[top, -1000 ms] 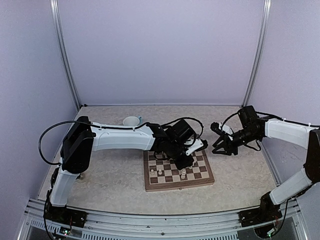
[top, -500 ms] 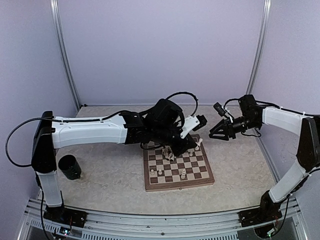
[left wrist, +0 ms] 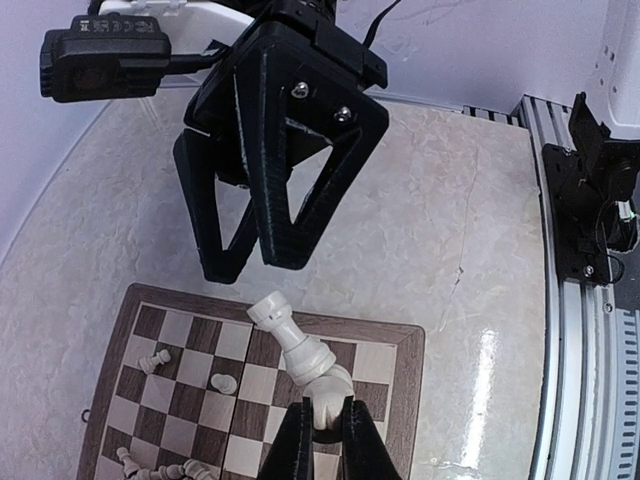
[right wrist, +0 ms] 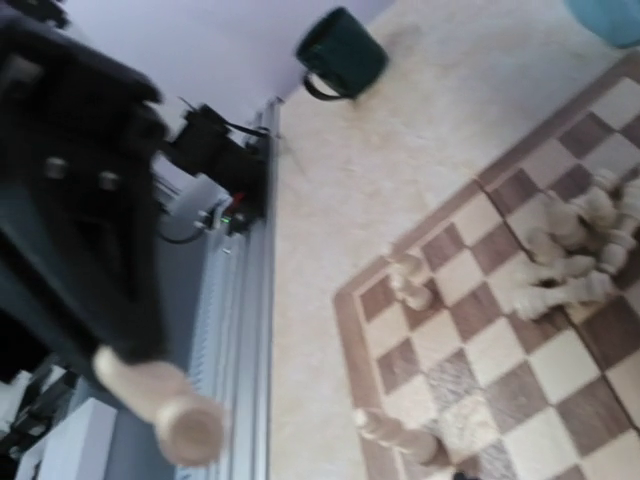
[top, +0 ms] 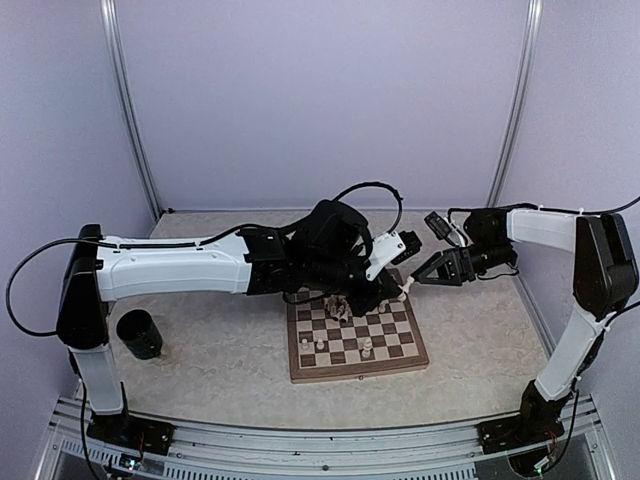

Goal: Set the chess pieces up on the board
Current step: Pass from the right arm to the left

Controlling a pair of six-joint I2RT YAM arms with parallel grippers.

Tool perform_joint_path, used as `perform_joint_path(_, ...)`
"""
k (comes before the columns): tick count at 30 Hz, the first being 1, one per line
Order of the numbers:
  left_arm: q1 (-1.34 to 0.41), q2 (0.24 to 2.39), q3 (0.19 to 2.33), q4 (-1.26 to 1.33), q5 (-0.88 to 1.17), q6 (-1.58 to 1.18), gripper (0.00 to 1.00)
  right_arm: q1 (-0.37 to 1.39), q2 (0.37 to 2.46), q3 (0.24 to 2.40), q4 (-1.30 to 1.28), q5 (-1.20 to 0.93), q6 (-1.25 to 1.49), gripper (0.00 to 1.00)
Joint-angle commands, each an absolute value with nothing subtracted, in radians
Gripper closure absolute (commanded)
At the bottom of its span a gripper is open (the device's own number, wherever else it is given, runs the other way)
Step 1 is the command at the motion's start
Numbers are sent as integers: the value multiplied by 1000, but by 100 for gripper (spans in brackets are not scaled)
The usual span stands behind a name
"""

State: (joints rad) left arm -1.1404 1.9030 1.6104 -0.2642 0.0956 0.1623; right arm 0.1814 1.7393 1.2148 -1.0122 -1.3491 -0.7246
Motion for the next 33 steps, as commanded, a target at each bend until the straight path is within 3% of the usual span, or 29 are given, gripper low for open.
perform_joint_path(1,-1151,1922,1637,-271,85,170,100,195,1750,1230,-1132,-1431,-833,47)
perform_joint_path(14,-1151,1969,1696,-296,82,176,100,229,1757,1227,-1130,-1433,-835,57)
perform_joint_path(27,-1151,2002,1733,-331,39,176,100,235,1759,1225,-1166,-1436,-886,81)
perform_joint_path(31,-1151,2006,1738,-334,39,169,100,236,1757,1221,-1164,-1430,-887,80)
perform_joint_path(33,-1151,2002,1737,-329,44,167,100,236,1754,1217,-1148,-1425,-873,73)
